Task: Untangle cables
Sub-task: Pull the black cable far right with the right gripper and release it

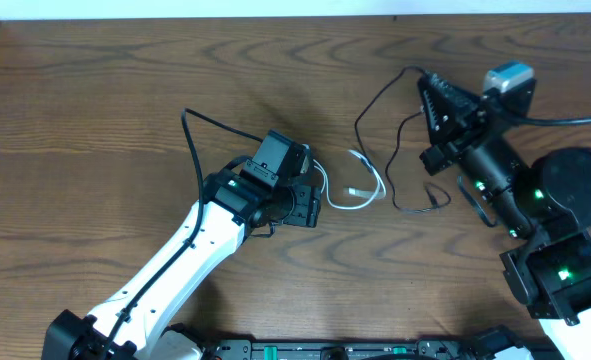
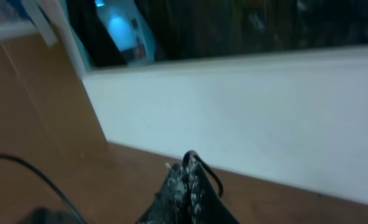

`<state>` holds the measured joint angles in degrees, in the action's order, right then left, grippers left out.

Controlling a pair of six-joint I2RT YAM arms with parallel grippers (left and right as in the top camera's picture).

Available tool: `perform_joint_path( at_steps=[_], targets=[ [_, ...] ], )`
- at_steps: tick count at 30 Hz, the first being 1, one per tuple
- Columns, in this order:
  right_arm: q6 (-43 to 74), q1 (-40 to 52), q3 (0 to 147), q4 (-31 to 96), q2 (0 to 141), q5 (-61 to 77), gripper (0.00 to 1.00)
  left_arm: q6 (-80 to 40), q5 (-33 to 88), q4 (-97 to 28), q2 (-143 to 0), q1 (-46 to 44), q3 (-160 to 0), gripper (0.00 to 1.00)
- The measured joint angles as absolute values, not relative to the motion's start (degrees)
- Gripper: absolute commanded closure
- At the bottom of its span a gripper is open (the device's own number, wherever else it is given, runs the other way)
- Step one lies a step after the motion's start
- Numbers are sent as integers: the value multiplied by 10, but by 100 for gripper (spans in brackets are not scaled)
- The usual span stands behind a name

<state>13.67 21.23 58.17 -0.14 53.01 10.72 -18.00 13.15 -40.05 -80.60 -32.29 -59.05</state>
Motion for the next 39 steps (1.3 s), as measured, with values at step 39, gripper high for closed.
perform_joint_path(
  at_steps=[39],
  targets=[
    [84, -112, 842, 433, 790, -51, 99, -180, 131, -406, -806, -323, -590, 29]
  ],
)
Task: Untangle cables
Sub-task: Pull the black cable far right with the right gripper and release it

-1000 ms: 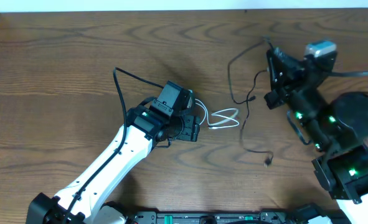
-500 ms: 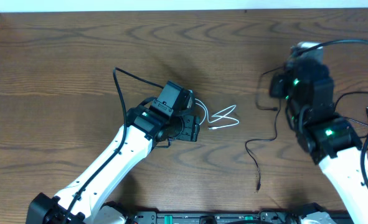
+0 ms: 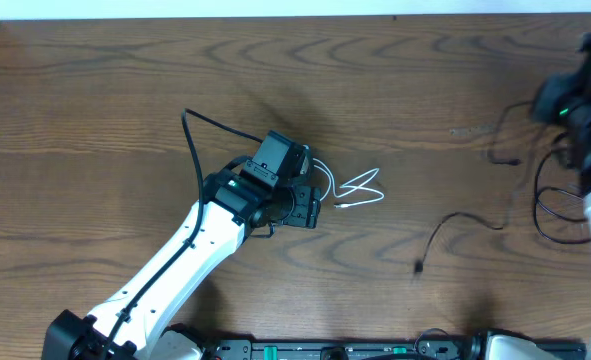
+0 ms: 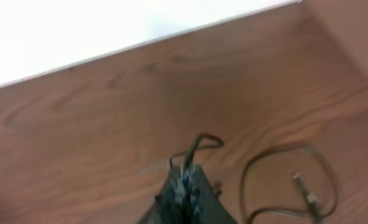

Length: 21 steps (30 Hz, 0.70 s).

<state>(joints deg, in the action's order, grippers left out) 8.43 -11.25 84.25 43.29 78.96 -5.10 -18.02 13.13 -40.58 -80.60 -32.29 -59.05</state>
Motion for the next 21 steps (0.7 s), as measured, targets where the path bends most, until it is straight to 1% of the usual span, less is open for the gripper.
perform_joint_path(
  at_steps=[4, 10, 13, 21],
  targets=[
    [84, -172, 939, 453, 825, -47, 99, -180, 131, -410, -806, -323, -590, 28],
    [90, -231, 1010, 417, 828, -47, 99, -181, 131, -411, -806, -323, -590, 29],
    [90, -242, 1017, 411, 828, -47, 99, -181, 131, -411, -806, -323, -590, 29],
    [90, -244, 1019, 518, 868, -47, 99, -182, 131, -411, -806, -323, -590, 29]
  ],
)
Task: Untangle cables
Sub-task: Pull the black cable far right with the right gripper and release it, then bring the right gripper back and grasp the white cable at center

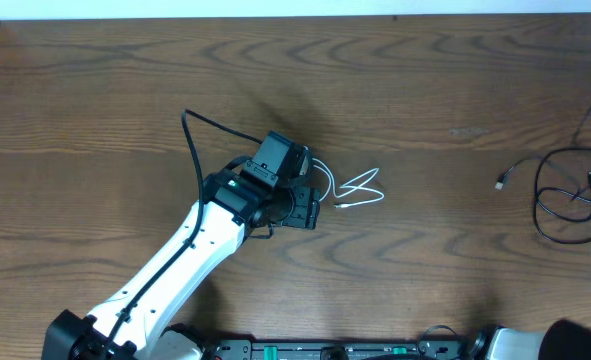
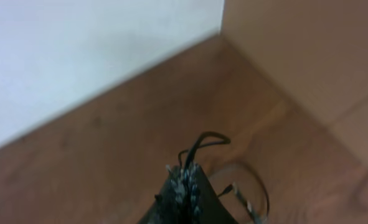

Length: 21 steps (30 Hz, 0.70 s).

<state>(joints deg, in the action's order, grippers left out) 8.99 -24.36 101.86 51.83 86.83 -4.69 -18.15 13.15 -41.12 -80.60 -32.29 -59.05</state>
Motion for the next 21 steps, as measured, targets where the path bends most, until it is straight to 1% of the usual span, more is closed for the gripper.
perform_joint_path(
  at_steps=[5, 7, 8, 9, 10, 11, 12, 16, 21],
  targets=[
    [90, -247, 1018, 574, 941, -48, 99, -182, 131, -411, -806, -323, -590, 29],
    [90, -250, 1018, 587, 960, -49, 91, -182, 131, -411, -806, -323, -590, 29],
    [91, -253, 1018, 594, 969, -49, 81, -182, 131, -411, -806, -323, -590, 29],
    [91, -255, 1018, 600, 977, -50, 64, -182, 131, -411, -806, -323, -590, 29],
    [92, -257, 1018, 606, 983, -49, 50, -182, 131, -411, -806, -323, -590, 29],
    [96, -258, 1018, 612, 988, -50, 39, -182, 131, -411, -806, -323, -590, 29],
    [96, -259, 1018, 615, 990, -51, 34, -182, 131, -411, -806, -323, -590, 29],
    [98, -260, 1018, 628, 997, -42, 27, -182, 131, -411, -806, -323, -590, 29],
    [98, -260, 1018, 641, 1000, 51, 28, -182, 131, -411, -806, -323, -590, 29]
  ],
)
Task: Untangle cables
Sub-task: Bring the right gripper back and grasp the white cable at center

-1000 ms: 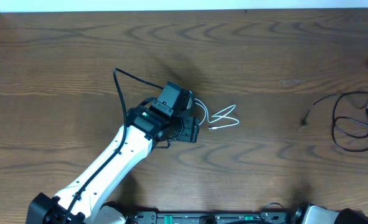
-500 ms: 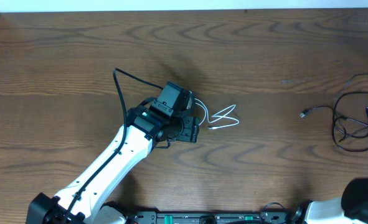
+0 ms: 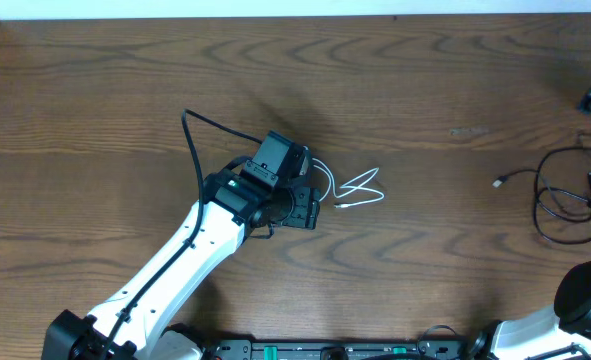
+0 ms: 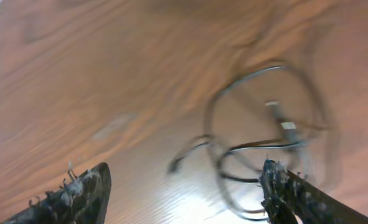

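Observation:
A thin white cable [image 3: 358, 188] lies in loose zigzags at the table's middle. One end runs into my left gripper [image 3: 311, 208], which looks shut on it. A black cable [image 3: 565, 200] lies coiled at the right edge, well apart from the white one. Its plug [image 3: 501, 181] points left. In the right wrist view the same black cable [image 4: 258, 118] lies blurred on the wood. My right gripper [image 4: 184, 193] hangs above it, wide open with nothing between the fingers [image 4: 78, 190]. In the overhead view only a corner of the right gripper shows at the right edge.
The brown wooden table [image 3: 125, 90] has a white wall strip along its far edge. The left arm's own black lead [image 3: 190, 140] loops behind its wrist. The right arm's base [image 3: 585, 295] fills the lower right corner.
My right gripper was shut on the black cable and is now wide open, with the cable lying loose on the table. A corner of the gripper has come into the overhead view.
At first the black cable lay beside the white one at the middle, my right gripper shut on it. Then it trailed toward the right, clear of the white cable. Later it lay coiled at the right edge, and now it is let go. The left arm has not moved.

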`<state>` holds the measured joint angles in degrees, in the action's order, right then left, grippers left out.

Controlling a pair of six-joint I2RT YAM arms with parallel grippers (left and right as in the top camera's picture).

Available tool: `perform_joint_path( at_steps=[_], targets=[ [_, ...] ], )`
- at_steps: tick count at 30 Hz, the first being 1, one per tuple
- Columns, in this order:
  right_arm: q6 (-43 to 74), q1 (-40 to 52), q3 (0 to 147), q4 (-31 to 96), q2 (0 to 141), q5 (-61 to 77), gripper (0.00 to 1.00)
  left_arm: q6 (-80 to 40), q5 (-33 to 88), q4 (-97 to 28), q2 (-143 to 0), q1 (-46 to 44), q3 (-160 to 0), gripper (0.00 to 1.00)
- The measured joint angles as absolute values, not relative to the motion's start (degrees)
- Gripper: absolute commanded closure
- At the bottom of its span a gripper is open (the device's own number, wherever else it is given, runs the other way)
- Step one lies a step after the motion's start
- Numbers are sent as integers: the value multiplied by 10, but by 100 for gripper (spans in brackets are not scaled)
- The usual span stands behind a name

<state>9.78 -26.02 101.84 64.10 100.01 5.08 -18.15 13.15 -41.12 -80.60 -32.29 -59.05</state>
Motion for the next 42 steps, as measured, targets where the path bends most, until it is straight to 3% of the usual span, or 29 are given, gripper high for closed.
perform_joint_path(
  at_steps=[8, 34, 40, 42],
  targets=[
    [48, -224, 1016, 708, 1000, 226, 25, -182, 131, -411, -806, -323, -590, 29],
    [-104, 120, 696, 547, 1001, 316, 19, -211, 82, -420, -806, -323, -590, 29],
    [-116, 171, 631, 432, 1001, 321, 36, -212, 79, -421, -806, -323, -590, 29],
    [-113, 189, 614, 399, 1001, 322, 49, -212, 77, -422, -806, -323, -590, 29]
  ],
)
